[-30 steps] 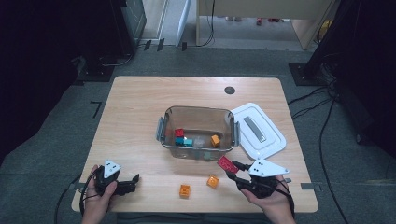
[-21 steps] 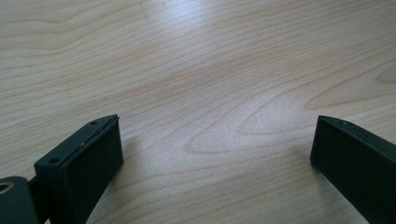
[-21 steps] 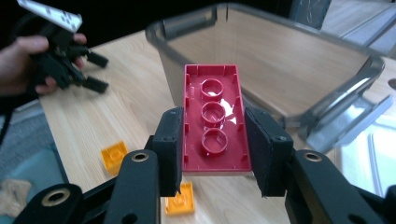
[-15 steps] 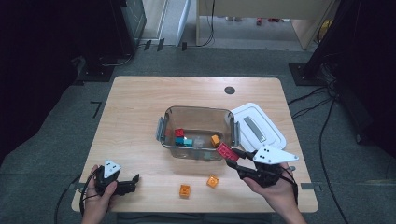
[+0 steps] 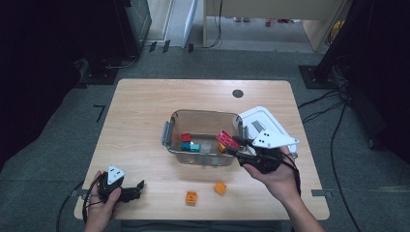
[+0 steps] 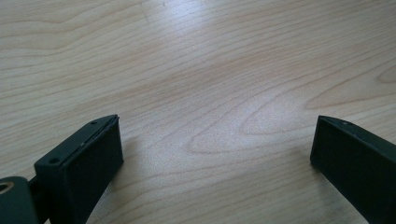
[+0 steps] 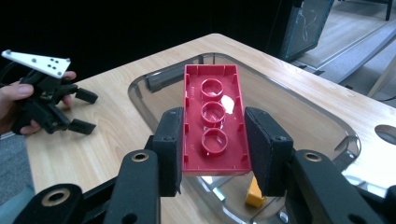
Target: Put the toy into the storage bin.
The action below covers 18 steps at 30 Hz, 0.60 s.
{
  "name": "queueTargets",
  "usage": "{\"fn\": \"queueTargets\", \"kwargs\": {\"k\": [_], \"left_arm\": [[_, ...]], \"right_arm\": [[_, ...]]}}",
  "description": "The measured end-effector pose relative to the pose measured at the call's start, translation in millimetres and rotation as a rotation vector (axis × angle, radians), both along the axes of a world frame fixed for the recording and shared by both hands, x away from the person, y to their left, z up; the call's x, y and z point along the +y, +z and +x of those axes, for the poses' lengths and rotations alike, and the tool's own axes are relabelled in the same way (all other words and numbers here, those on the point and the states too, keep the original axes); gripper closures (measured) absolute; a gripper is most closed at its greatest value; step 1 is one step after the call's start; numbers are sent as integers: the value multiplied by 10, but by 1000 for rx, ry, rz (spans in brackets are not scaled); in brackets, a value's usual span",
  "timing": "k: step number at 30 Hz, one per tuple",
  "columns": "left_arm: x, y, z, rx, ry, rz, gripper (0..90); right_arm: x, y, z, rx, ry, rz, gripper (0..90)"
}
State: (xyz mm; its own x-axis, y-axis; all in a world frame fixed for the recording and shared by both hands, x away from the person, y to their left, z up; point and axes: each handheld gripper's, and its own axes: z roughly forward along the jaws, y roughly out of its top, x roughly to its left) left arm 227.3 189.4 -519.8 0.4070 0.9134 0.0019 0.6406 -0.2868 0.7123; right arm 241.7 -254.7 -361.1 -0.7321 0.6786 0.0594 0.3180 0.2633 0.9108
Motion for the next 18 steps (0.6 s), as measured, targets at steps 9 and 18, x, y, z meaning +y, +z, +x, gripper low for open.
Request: {"fn": "queueTargets", "kwargs": {"k": [9,18], "left_arm": [[1,0,0,0,-1,0,21],[2,0,1,-1,-2,3,21]], "right_arm": [[133,-30,256,19,-10,-5,602],[256,-124,526,70,-21,-38,602]]}}
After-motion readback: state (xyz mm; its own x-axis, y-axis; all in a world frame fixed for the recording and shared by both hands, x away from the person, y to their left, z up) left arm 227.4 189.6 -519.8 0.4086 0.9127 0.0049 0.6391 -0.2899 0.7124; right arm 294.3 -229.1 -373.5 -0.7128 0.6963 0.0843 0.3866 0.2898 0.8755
